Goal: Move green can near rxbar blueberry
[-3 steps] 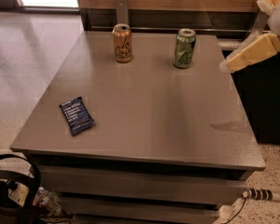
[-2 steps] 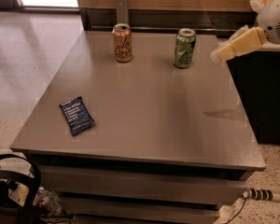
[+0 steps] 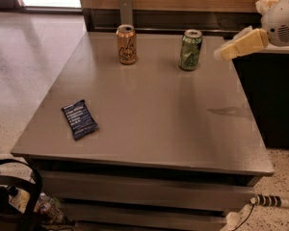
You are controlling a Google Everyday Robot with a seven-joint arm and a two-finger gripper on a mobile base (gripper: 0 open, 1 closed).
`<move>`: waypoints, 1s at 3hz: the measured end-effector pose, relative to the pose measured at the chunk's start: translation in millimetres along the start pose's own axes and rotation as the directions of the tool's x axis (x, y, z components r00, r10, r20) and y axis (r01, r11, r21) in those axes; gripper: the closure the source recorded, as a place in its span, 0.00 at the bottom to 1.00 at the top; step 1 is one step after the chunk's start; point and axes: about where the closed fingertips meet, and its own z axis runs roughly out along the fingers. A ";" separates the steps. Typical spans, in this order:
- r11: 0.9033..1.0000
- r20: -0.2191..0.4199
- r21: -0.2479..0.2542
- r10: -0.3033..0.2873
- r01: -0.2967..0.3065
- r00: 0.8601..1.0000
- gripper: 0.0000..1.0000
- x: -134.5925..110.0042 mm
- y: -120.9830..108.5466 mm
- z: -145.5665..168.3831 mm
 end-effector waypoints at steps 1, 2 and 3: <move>0.999 0.071 -0.014 0.045 -0.045 0.996 0.00 8.7 -19.9 27.3; 0.992 0.115 -0.056 0.115 -0.109 0.987 0.00 29.5 -44.7 75.2; 0.983 0.151 -0.086 0.171 -0.159 0.974 0.00 46.2 -59.4 110.9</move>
Offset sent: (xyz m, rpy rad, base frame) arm 0.1184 -0.0143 -0.0715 0.2281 0.0337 0.0270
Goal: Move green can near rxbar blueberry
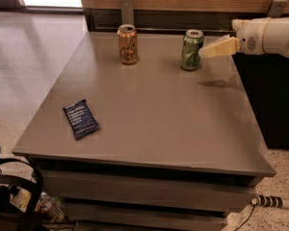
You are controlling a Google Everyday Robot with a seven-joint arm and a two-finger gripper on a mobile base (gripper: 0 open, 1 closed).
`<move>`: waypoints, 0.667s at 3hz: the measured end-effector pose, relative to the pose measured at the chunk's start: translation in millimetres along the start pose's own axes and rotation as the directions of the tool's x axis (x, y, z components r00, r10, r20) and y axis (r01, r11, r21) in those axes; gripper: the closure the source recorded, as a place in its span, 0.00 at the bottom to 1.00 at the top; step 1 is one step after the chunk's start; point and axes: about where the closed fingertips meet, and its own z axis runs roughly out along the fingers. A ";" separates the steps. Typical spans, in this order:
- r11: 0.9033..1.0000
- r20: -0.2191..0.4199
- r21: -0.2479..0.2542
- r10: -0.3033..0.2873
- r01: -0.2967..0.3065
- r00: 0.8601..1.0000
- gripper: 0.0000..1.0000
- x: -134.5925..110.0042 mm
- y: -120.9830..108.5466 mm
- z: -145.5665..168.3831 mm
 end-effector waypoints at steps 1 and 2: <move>0.995 0.112 -0.064 0.077 -0.070 0.991 0.00 13.2 -1.4 40.9; 0.992 0.158 -0.090 0.100 -0.086 0.982 0.00 13.3 1.4 52.6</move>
Offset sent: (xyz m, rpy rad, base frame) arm 0.0384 0.0346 -0.0346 0.2577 -0.0439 0.0808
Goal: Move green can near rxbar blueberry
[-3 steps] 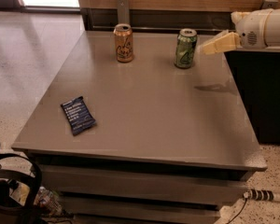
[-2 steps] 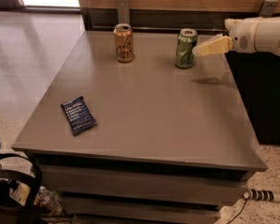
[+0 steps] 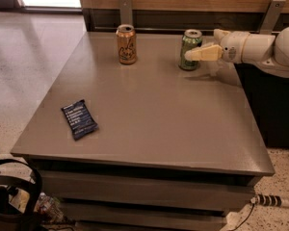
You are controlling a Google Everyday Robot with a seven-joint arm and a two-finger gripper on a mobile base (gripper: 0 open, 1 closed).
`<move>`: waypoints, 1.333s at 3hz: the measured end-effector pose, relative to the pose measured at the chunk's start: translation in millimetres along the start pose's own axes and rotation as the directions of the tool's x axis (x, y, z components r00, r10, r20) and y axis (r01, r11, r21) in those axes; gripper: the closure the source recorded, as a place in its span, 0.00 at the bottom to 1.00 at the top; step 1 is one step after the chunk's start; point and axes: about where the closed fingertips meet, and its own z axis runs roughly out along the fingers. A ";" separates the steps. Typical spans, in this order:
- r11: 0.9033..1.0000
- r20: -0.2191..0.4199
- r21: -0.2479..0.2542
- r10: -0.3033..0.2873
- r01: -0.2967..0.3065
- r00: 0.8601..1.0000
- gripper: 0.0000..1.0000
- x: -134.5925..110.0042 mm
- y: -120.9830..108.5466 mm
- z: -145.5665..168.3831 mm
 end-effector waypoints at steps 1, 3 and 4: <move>0.999 0.042 -0.035 0.002 -0.001 0.999 0.00 -3.0 7.3 15.7; 0.999 0.045 -0.047 0.004 -0.002 0.999 0.38 -3.1 11.2 22.2; 0.999 0.045 -0.054 0.005 -0.002 0.999 0.69 -3.1 13.9 26.6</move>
Offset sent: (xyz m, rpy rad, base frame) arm 0.0048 0.0169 -0.0002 0.0375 -0.0210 0.0345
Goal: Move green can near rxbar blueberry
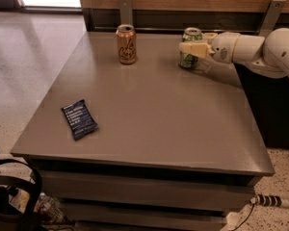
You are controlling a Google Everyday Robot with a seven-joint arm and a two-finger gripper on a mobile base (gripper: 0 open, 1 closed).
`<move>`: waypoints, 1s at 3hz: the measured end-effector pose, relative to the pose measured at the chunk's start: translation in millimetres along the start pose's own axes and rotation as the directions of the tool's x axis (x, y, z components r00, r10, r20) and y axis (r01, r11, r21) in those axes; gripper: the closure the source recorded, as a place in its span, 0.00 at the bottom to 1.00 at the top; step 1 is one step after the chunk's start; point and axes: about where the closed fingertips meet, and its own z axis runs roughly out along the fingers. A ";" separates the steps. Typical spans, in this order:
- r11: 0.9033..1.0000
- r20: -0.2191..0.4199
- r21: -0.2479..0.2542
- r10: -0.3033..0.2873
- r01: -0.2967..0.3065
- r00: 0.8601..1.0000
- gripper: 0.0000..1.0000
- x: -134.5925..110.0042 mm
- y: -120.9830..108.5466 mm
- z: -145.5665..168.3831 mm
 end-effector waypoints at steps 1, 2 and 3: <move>1.000 0.000 -0.006 0.001 -0.001 1.000 0.98 0.2 2.1 3.8; 1.000 -0.002 -0.015 0.000 0.000 1.000 1.00 -2.8 4.9 5.0; 0.999 -0.007 -0.045 -0.013 0.013 1.000 1.00 -22.2 16.5 1.4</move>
Offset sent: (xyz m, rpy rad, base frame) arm 0.0004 0.0025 -0.0005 0.0007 0.0008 0.0035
